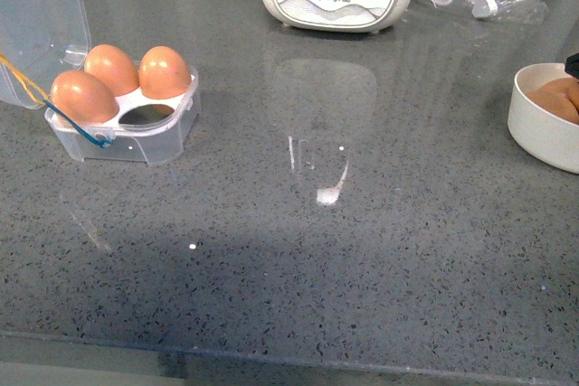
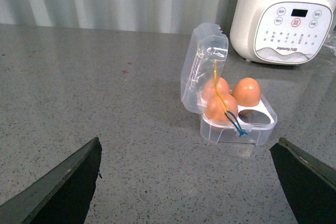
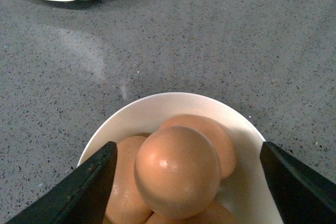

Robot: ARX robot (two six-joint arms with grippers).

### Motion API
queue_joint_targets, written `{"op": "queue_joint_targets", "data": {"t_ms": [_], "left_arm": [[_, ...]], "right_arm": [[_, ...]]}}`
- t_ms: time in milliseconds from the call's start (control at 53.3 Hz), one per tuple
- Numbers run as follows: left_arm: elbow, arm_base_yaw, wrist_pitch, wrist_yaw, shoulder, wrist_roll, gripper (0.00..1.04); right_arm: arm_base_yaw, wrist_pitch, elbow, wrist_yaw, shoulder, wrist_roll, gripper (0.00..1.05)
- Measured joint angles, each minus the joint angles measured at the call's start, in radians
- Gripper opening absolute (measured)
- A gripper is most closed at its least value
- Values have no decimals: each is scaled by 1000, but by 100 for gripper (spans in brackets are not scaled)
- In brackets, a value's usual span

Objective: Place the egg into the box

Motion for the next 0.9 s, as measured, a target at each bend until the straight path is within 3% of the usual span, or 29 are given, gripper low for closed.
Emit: {"op": "queue_joint_targets", "data": {"t_ms": [150,225,281,581,900], "left_arm": [[0,0,0,0,0,0,98],[0,0,0,0,0,0,98],[0,0,0,0,0,0,98],[0,0,0,0,0,0,98],[0,0,0,0,0,0,98]], "right_arm": [[8,8,3,5,9,0,61],[16,10,3,8,8,0,45],[21,9,3,10,4,1,41],[93,-37,58,-26,-101,78,40],[467,-36,349,-140,146,226,40]]}}
